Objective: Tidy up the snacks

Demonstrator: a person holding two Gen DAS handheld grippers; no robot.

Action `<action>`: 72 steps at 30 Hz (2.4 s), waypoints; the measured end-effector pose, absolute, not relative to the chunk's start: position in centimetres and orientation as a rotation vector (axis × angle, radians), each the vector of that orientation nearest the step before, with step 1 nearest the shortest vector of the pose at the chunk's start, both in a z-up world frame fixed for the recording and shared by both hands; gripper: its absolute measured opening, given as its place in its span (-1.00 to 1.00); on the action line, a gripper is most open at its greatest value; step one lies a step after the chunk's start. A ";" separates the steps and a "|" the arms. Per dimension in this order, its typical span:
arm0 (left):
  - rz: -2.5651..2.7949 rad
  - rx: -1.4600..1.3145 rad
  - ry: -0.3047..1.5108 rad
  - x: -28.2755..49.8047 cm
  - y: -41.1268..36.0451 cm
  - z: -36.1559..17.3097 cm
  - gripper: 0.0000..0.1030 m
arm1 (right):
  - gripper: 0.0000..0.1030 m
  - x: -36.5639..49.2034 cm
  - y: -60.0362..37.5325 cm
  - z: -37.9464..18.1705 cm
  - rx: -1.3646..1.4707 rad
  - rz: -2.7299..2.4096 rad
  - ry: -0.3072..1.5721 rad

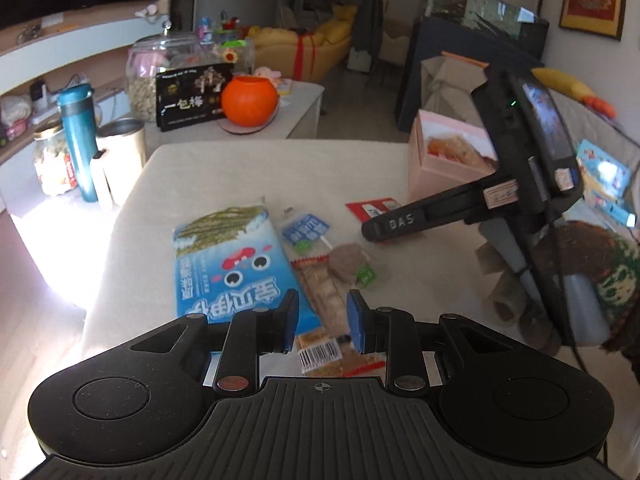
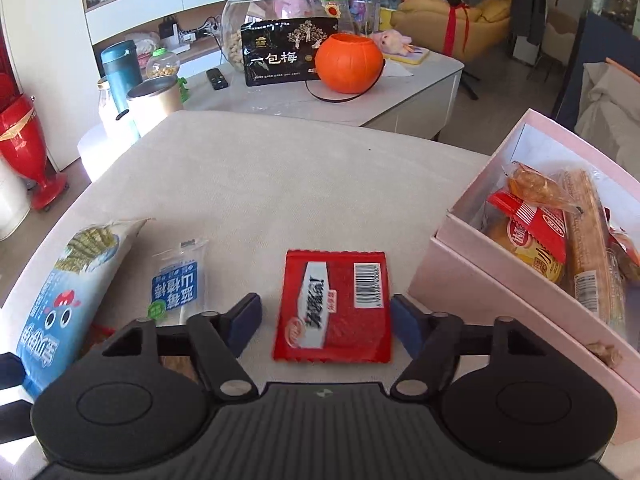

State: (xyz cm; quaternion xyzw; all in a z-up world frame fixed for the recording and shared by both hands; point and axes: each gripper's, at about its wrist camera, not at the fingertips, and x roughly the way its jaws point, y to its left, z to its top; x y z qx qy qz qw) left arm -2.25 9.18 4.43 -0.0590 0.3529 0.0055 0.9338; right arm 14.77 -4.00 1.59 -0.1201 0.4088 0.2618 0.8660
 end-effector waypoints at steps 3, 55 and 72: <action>0.031 -0.066 0.753 -1.8 8.2 3.4 -0.40 | 0.11 12.7 -6.2 2.0 -0.242 0.591 0.885; 0.027 -0.100 0.789 8.3 5.7 1.8 -0.01 | 0.94 5.7 -18.7 0.2 -0.118 0.468 0.752; -0.213 -0.061 0.781 -1.2 2.9 1.1 -0.43 | 1.00 6.1 -17.5 0.2 -0.206 0.498 0.784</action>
